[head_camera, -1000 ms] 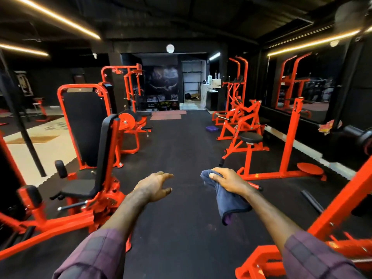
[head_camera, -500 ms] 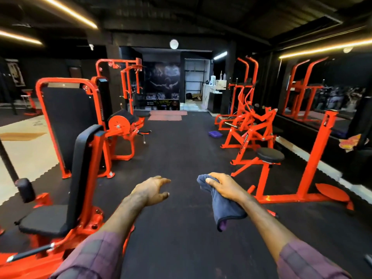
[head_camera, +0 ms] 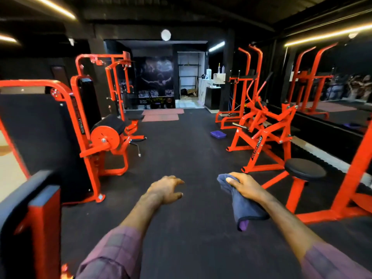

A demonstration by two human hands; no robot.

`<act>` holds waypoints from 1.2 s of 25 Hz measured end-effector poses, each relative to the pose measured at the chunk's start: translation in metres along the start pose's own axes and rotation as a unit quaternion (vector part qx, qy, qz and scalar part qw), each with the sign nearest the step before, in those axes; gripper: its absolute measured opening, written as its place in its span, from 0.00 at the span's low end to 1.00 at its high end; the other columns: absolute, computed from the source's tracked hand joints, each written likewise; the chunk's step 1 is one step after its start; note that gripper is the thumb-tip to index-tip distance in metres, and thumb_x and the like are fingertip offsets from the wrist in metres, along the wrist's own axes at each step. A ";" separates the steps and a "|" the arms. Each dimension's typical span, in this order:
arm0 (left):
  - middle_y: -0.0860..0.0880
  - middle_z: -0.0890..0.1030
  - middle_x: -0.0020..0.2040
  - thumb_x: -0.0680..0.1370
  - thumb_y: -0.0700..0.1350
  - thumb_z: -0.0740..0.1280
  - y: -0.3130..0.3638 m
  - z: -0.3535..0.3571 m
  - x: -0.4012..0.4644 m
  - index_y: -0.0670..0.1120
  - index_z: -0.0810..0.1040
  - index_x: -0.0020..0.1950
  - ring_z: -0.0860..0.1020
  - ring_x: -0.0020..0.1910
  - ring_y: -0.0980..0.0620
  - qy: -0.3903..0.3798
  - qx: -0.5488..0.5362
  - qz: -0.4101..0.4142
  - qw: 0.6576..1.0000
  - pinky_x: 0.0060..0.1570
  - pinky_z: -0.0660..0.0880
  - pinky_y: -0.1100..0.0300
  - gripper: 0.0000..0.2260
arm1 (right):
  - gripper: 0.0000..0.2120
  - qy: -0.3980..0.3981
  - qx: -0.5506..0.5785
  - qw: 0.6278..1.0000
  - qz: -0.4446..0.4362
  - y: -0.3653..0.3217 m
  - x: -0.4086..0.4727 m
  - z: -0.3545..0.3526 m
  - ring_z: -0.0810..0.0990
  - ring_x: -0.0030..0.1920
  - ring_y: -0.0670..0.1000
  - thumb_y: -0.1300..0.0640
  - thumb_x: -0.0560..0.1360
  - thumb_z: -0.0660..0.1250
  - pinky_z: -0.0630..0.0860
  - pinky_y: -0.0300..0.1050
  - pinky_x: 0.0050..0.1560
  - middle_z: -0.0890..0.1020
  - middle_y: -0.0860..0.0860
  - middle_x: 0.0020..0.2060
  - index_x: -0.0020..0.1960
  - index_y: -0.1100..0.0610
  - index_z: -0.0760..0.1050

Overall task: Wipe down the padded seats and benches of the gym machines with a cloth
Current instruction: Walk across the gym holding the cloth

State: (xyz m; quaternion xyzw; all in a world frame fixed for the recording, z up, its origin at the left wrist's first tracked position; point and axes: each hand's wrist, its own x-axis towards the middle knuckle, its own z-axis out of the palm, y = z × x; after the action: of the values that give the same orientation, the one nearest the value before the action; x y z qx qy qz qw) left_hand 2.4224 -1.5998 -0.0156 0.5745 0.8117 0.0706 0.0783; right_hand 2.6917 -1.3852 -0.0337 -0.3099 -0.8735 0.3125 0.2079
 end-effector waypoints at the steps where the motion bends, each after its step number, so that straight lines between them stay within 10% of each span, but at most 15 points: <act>1: 0.53 0.70 0.77 0.81 0.58 0.68 -0.012 -0.005 0.035 0.58 0.70 0.79 0.67 0.78 0.48 -0.003 0.011 0.007 1.000 0.72 0.71 0.45 0.26 | 0.08 0.009 -0.005 1.000 -0.001 0.013 0.036 0.005 0.84 0.55 0.43 0.52 0.83 0.67 0.77 0.47 0.62 0.87 0.42 0.52 0.59 0.48 0.84; 5: 0.53 0.70 0.77 0.81 0.58 0.67 -0.064 -0.020 0.195 0.59 0.70 0.79 0.66 0.79 0.50 0.008 0.003 0.021 1.000 0.73 0.70 0.45 0.26 | 0.17 0.020 0.027 0.999 0.004 0.064 0.194 0.021 0.85 0.56 0.45 0.43 0.79 0.64 0.78 0.53 0.63 0.87 0.43 0.52 0.60 0.49 0.83; 16: 0.51 0.70 0.79 0.81 0.59 0.67 -0.204 -0.067 0.617 0.58 0.68 0.81 0.66 0.79 0.47 -0.004 -0.005 0.005 1.000 0.75 0.68 0.49 0.28 | 0.08 -0.011 0.024 1.000 0.017 0.150 0.627 0.023 0.82 0.51 0.33 0.56 0.83 0.67 0.73 0.31 0.54 0.86 0.39 0.49 0.56 0.46 0.83; 30: 0.53 0.73 0.77 0.81 0.58 0.67 -0.379 -0.124 1.186 0.57 0.68 0.80 0.69 0.77 0.48 -0.007 0.000 0.061 0.998 0.73 0.70 0.49 0.27 | 0.16 0.047 0.049 0.997 0.022 0.296 1.179 0.032 0.83 0.56 0.43 0.40 0.79 0.65 0.78 0.48 0.62 0.87 0.43 0.51 0.58 0.48 0.83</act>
State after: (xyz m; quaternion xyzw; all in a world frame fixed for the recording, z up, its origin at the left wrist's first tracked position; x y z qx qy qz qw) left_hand 1.6588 -0.6087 -0.0263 0.6232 0.7748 0.0713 0.0791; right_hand 1.9449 -0.4252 -0.0570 -0.3330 -0.8393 0.3446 0.2568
